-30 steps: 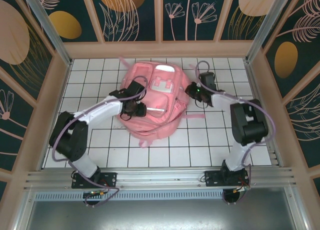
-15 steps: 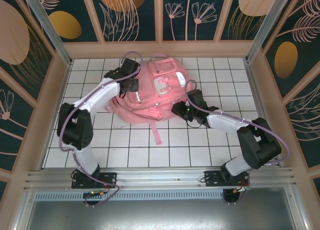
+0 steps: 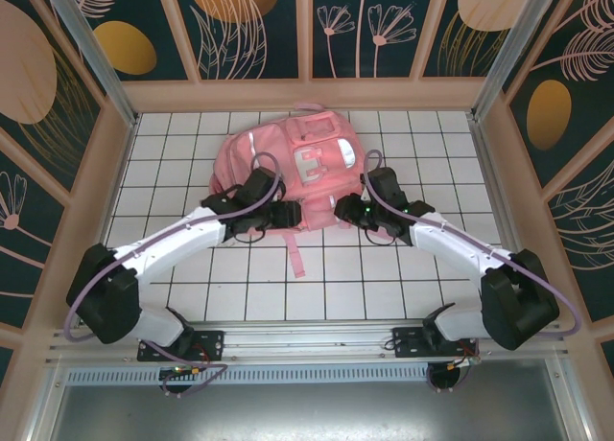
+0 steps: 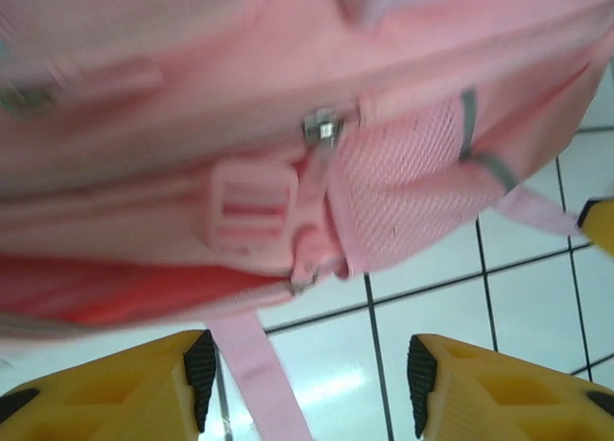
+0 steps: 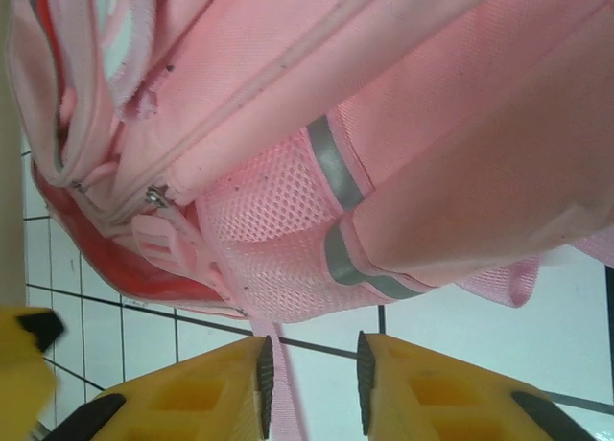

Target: Pack the student bag

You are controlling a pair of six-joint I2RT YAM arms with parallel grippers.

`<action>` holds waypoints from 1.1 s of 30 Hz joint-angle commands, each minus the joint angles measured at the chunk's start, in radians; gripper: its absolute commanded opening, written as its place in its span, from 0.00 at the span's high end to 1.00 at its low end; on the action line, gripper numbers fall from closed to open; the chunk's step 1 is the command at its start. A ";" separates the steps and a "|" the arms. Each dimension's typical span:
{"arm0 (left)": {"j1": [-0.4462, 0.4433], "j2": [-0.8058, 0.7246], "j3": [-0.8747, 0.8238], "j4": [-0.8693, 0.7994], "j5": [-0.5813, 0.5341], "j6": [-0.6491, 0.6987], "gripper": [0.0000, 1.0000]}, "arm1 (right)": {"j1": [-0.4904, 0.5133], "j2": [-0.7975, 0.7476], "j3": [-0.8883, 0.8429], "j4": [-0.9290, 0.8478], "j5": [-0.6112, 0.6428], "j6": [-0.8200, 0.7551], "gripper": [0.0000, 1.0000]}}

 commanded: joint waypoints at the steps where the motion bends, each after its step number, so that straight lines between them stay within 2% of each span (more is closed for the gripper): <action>1: -0.022 0.067 0.029 0.076 0.034 -0.107 0.43 | -0.005 0.005 0.008 -0.036 0.001 -0.027 0.69; 9: -0.037 0.192 0.049 0.092 0.002 -0.104 0.46 | -0.005 0.011 -0.023 0.017 -0.007 -0.003 0.72; 20: -0.037 0.357 0.140 0.071 -0.127 -0.098 0.45 | -0.005 0.086 -0.019 0.071 -0.038 0.021 0.73; 22: -0.037 0.386 0.147 0.069 -0.132 -0.098 0.49 | -0.004 0.101 -0.020 0.083 -0.046 0.028 0.73; 29: -0.036 0.420 0.112 0.095 -0.137 -0.090 0.84 | -0.003 0.150 0.005 0.084 -0.046 0.027 0.74; 33: -0.037 0.362 0.075 0.129 -0.131 -0.100 0.90 | -0.004 0.165 0.020 0.069 -0.032 0.020 0.74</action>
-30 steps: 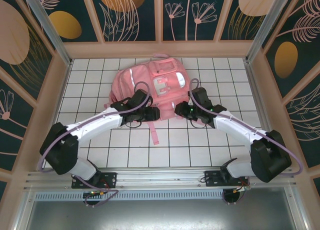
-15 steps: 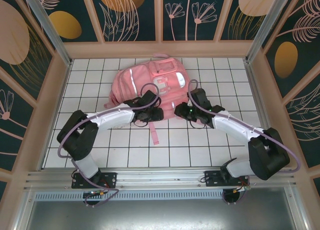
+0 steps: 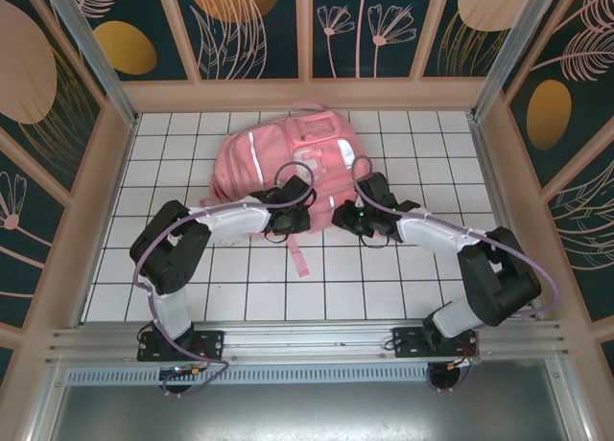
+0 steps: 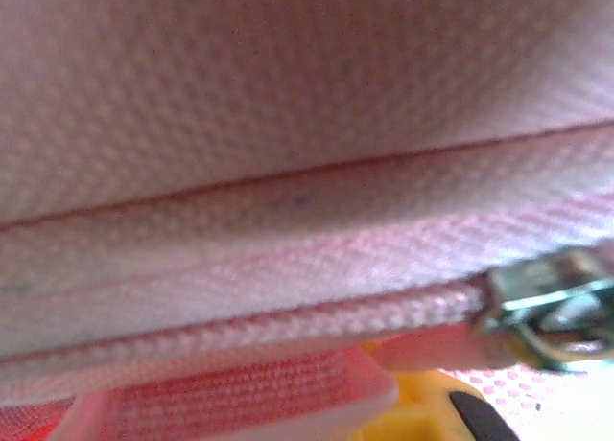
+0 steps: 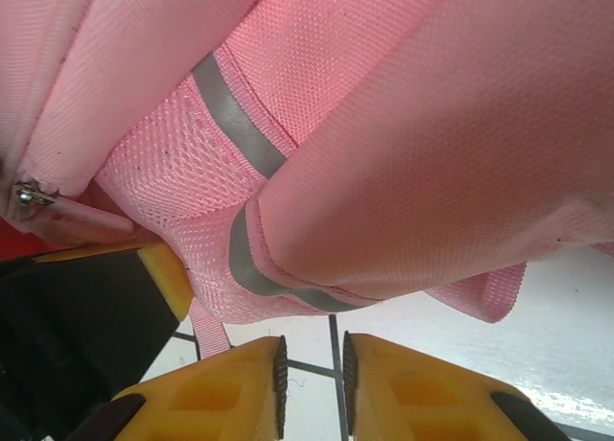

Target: Pack the student bag

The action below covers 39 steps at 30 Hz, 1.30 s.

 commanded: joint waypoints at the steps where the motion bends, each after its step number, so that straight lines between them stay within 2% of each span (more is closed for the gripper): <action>1: -0.002 -0.049 -0.046 0.033 -0.012 0.000 0.90 | -0.005 0.012 0.037 0.009 0.002 0.006 0.75; 7: -0.003 -0.188 -0.155 0.107 -0.027 -0.018 0.90 | -0.004 0.038 0.057 0.014 -0.024 0.002 0.73; 13: -0.002 -0.257 -0.250 0.193 -0.039 -0.043 0.96 | 0.001 0.059 0.060 0.048 -0.081 0.085 0.58; 15: -0.002 -0.272 -0.274 0.225 -0.036 -0.060 1.00 | 0.000 0.069 0.059 0.076 -0.106 0.149 0.46; 17: -0.002 -0.286 -0.292 0.254 -0.034 -0.070 1.00 | -0.001 0.081 0.048 0.115 -0.130 0.240 0.37; 20: -0.002 -0.312 -0.320 0.299 -0.033 -0.087 1.00 | -0.002 0.111 0.002 0.253 -0.220 0.409 0.35; 23: -0.003 -0.346 -0.352 0.353 -0.027 -0.103 1.00 | 0.006 0.142 -0.019 0.330 -0.236 0.532 0.36; 28: -0.002 -0.415 -0.412 0.430 -0.032 -0.118 1.00 | 0.009 0.211 0.019 0.301 -0.166 0.568 0.47; 31: -0.002 -0.461 -0.454 0.472 -0.046 -0.123 1.00 | -0.002 0.240 0.010 0.354 -0.154 0.601 0.61; 35: -0.002 -0.530 -0.508 0.500 -0.096 -0.119 1.00 | -0.004 0.230 0.004 0.375 -0.120 0.607 1.00; 39: -0.002 -0.609 -0.546 0.470 -0.199 -0.095 1.00 | -0.073 0.182 -0.011 0.310 -0.073 0.579 1.00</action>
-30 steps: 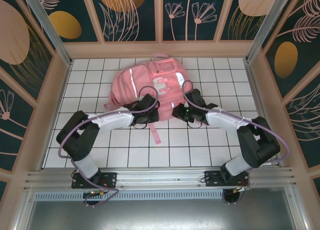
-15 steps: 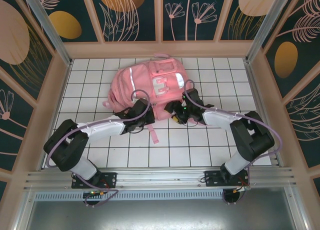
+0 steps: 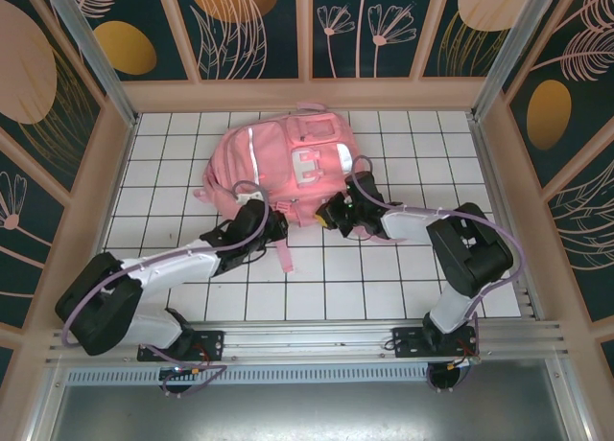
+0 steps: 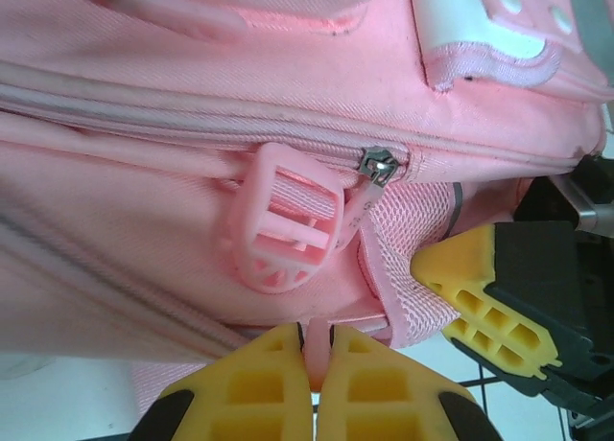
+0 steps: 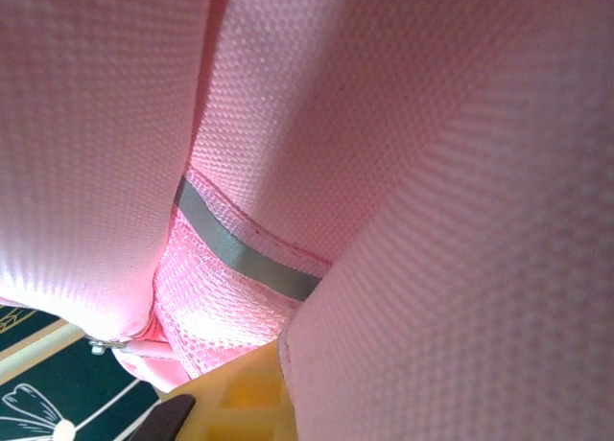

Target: Pack the student bag

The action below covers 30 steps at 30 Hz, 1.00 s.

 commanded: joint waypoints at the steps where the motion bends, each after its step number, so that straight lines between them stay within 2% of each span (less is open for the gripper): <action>1: 0.000 -0.106 -0.031 -0.004 -0.142 0.019 1.00 | -0.087 -0.036 -0.027 -0.051 0.126 -0.002 1.00; 4: 0.000 -0.169 -0.058 -0.026 -0.213 0.032 1.00 | -0.126 -0.057 -0.039 -0.091 0.130 -0.028 1.00; 10: 0.000 -0.232 -0.093 -0.034 -0.279 0.044 1.00 | -0.216 -0.097 -0.062 -0.148 0.133 -0.083 1.00; 15: 0.001 -0.238 -0.107 -0.026 -0.301 0.043 1.00 | -0.323 -0.123 -0.048 -0.222 0.141 -0.182 1.00; 20: 0.009 -0.230 -0.104 -0.012 -0.309 0.049 1.00 | -0.445 -0.125 0.020 -0.333 0.209 -0.305 1.00; 26: 0.016 -0.177 -0.087 0.036 -0.252 0.061 1.00 | -0.522 -0.001 0.155 -0.345 0.189 -0.356 1.00; 30: 0.018 -0.158 -0.081 0.040 -0.253 0.063 1.00 | -0.549 0.128 0.294 -0.383 0.242 -0.405 1.00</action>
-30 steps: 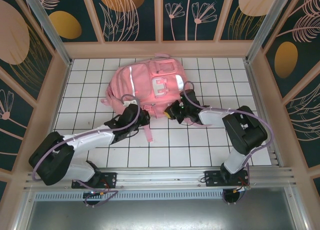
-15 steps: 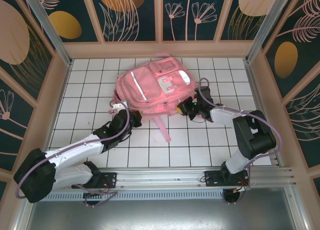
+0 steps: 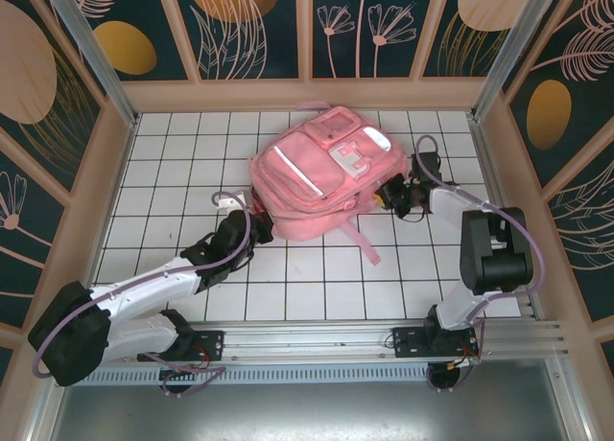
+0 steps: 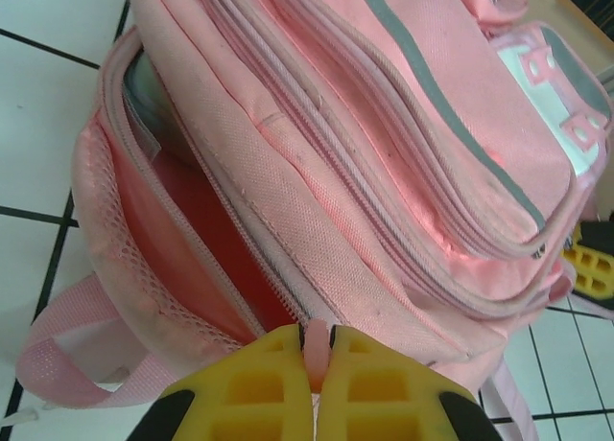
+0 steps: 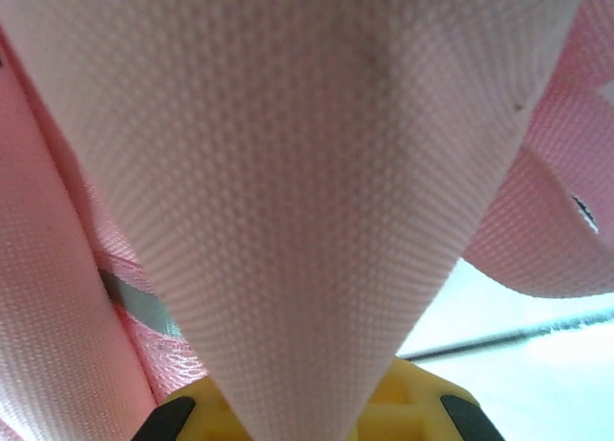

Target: Pack the student bag

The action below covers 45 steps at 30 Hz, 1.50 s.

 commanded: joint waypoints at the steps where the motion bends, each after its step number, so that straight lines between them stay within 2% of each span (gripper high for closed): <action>1: 0.032 -0.014 0.013 -0.014 -0.139 0.024 1.00 | -0.102 0.101 0.113 0.022 0.286 -0.060 1.00; 4: 0.053 -0.020 0.009 -0.006 -0.128 0.020 1.00 | -0.126 0.145 0.170 0.012 0.292 -0.082 1.00; 5: 0.053 -0.018 0.012 -0.002 -0.124 0.021 1.00 | -0.125 0.151 0.184 0.009 0.276 -0.097 0.96; 6: 0.055 -0.012 0.018 0.007 -0.114 0.023 1.00 | -0.116 0.153 0.191 0.015 0.243 -0.119 0.86; 7: 0.055 -0.002 0.024 0.022 -0.099 0.026 1.00 | -0.099 0.146 0.196 0.004 0.236 -0.136 0.69; 9: 0.055 0.024 0.034 0.052 -0.076 0.022 1.00 | -0.061 0.105 0.174 -0.004 0.241 -0.157 0.45; 10: 0.055 0.039 0.039 0.068 -0.065 0.019 1.00 | -0.044 0.072 0.151 -0.004 0.244 -0.157 0.39; 12: 0.055 0.069 0.049 0.095 -0.048 0.019 1.00 | -0.019 0.007 0.111 -0.021 0.252 -0.161 0.35; 16: 0.055 0.101 0.059 0.135 -0.012 0.010 1.00 | 0.029 -0.164 0.029 -0.103 0.348 -0.176 0.34; 22: 0.056 0.147 0.059 0.211 0.083 -0.016 1.00 | 0.049 -0.388 -0.149 -0.117 0.268 -0.113 0.31; 26: 0.053 0.188 0.058 0.255 0.179 -0.020 1.00 | 0.010 -0.411 -0.213 -0.134 0.379 -0.116 0.28; 28: 0.048 0.192 0.052 0.264 0.226 -0.006 1.00 | -0.040 -0.397 -0.228 -0.115 0.476 -0.098 0.33; 31: 0.034 0.179 0.030 0.262 0.261 0.022 1.00 | -0.077 -0.327 -0.208 -0.054 0.534 -0.077 0.43; 34: 0.016 0.163 0.012 0.256 0.290 0.049 1.00 | -0.077 -0.177 -0.093 -0.078 0.564 -0.082 0.55; 38: -0.013 0.169 0.005 0.251 0.306 0.085 1.00 | -0.056 0.059 0.111 -0.098 0.408 -0.154 0.64; 40: -0.016 0.174 0.009 0.257 0.316 0.096 1.00 | -0.021 0.162 0.224 -0.106 0.350 -0.204 0.64; 45: -0.037 0.208 0.062 0.257 0.336 0.122 1.00 | 0.078 0.305 0.459 -0.098 0.237 -0.294 0.63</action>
